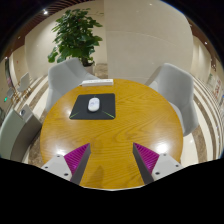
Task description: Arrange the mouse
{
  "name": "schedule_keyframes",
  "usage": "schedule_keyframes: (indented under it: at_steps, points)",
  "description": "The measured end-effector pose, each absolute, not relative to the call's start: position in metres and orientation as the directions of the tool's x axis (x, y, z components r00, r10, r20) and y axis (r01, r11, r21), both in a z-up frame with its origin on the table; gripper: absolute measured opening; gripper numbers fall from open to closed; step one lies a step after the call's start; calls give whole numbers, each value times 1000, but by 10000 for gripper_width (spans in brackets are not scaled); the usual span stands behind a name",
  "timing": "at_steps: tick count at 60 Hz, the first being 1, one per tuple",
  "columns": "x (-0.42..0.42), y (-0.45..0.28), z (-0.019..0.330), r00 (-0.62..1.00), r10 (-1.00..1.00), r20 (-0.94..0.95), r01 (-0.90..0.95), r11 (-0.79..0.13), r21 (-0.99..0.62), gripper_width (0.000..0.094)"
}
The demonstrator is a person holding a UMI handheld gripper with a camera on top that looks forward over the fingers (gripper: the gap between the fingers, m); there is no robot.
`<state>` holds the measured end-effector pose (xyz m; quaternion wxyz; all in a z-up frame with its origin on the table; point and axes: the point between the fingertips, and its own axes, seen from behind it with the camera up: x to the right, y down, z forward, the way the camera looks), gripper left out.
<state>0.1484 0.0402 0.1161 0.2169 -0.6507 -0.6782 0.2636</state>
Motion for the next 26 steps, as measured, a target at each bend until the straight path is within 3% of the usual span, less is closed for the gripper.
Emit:
schedule_keyframes:
  at_steps: [26]
  points:
    - [190, 47, 111, -82, 996, -40, 767, 38, -641, 877]
